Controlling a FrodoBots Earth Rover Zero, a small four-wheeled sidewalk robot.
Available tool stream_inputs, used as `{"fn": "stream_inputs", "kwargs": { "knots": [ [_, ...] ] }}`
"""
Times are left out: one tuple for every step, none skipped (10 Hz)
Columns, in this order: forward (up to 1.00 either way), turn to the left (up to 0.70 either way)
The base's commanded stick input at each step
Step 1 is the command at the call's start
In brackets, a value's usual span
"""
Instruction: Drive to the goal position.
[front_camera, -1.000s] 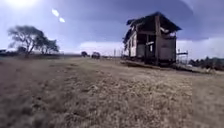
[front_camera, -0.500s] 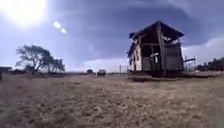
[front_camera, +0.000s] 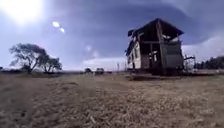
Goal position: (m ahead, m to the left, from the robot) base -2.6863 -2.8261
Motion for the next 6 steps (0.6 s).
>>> {"fn": "stream_inputs", "kwargs": {
  "knots": [
    [0.70, 0.00],
    [0.70, 0.00],
    [0.70, 0.00],
    [0.70, 0.00],
    [0.70, 0.00],
    [0.70, 0.00]
  ]
}}
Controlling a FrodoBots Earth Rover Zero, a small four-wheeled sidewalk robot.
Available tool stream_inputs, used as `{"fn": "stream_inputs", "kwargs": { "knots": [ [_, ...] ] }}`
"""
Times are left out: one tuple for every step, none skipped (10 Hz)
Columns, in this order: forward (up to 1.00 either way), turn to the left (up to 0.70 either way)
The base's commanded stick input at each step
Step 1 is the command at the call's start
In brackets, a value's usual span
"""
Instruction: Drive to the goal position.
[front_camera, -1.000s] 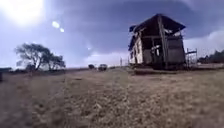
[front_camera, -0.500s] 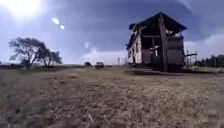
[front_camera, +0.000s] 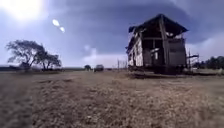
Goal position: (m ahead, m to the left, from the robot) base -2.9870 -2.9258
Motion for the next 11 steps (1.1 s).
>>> {"fn": "stream_inputs", "kwargs": {
  "knots": [
    [0.70, 0.00],
    [0.70, 0.00],
    [0.70, 0.00],
    [0.70, 0.00],
    [0.70, 0.00],
    [0.70, 0.00],
    [0.70, 0.00],
    [0.70, 0.00],
    [0.70, 0.00],
    [0.70, 0.00],
    [0.70, 0.00]
  ]
}}
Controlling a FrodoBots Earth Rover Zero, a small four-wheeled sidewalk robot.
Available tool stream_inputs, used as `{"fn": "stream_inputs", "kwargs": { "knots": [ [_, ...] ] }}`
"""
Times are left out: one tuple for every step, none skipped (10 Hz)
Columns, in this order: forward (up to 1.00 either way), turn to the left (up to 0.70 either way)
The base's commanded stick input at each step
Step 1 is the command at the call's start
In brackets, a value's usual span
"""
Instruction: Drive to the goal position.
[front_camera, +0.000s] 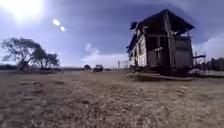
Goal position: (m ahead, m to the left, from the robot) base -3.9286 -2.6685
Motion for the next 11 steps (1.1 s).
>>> {"fn": "stream_inputs", "kwargs": {
  "knots": [
    [0.70, 0.00],
    [0.70, 0.00],
    [0.70, 0.00],
    [0.70, 0.00],
    [0.70, 0.00],
    [0.70, 0.00],
    [0.70, 0.00],
    [0.70, 0.27],
    [0.70, 0.27],
    [0.70, 0.27],
    [0.70, 0.27]
  ]
}}
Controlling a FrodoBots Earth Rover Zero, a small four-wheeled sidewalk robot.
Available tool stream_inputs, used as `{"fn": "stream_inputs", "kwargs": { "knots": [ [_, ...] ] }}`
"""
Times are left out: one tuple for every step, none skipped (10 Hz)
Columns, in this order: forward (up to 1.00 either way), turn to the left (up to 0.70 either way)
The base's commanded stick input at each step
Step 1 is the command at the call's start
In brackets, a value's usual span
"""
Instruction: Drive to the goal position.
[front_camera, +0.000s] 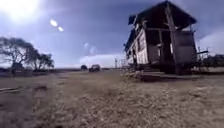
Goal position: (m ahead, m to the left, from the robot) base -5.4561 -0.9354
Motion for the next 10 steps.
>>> {"fn": "stream_inputs", "kwargs": {
  "knots": [
    [0.70, 0.27],
    [0.70, 0.27],
    [0.70, 0.27],
    [0.70, 0.27],
    [0.70, 0.27],
    [0.70, 0.27],
    [0.70, 0.27],
    [0.70, 0.27],
    [0.70, 0.27],
    [0.70, 0.27]
  ]
}}
